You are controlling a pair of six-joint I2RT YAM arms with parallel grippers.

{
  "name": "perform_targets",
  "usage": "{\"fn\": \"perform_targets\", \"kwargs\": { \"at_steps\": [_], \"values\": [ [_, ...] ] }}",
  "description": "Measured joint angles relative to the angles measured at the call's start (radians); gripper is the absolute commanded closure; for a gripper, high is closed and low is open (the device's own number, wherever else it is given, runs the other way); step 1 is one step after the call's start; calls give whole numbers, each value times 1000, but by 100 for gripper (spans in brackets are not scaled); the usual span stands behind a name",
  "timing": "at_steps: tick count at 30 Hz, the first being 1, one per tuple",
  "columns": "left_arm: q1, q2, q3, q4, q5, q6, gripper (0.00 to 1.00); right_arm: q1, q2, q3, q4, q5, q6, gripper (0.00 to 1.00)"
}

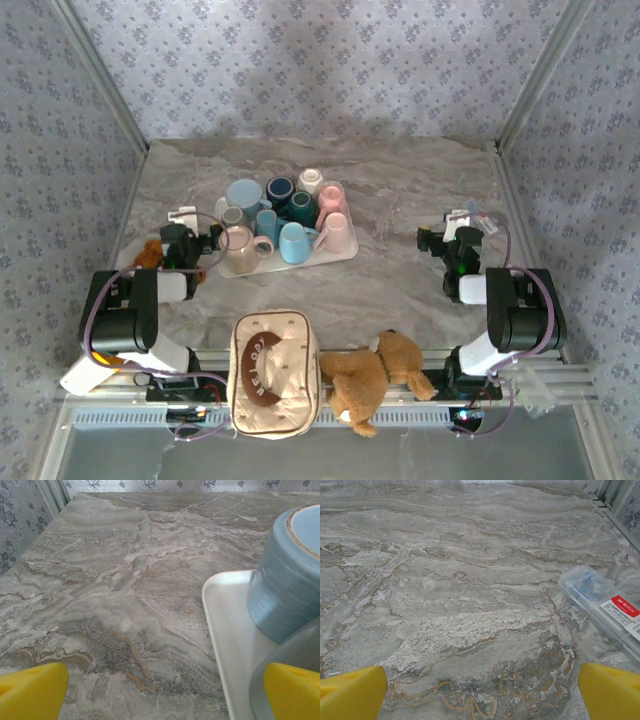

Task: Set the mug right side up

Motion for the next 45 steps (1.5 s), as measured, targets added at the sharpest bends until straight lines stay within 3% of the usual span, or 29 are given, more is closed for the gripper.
{"fn": "perform_targets", "kwargs": {
  "at_steps": [36,39,45],
  "values": [
    [0,-10,0,-21,-3,-8,1,3,-5,0,-8,4,0,0],
    [-12,-99,0,-118,-34,-10,1,11,-72,7,-97,13,-1,1],
    [-59,-366,93,-383,-90,-64,1,19,-370,90,-363,6,31,6]
  ]
}}
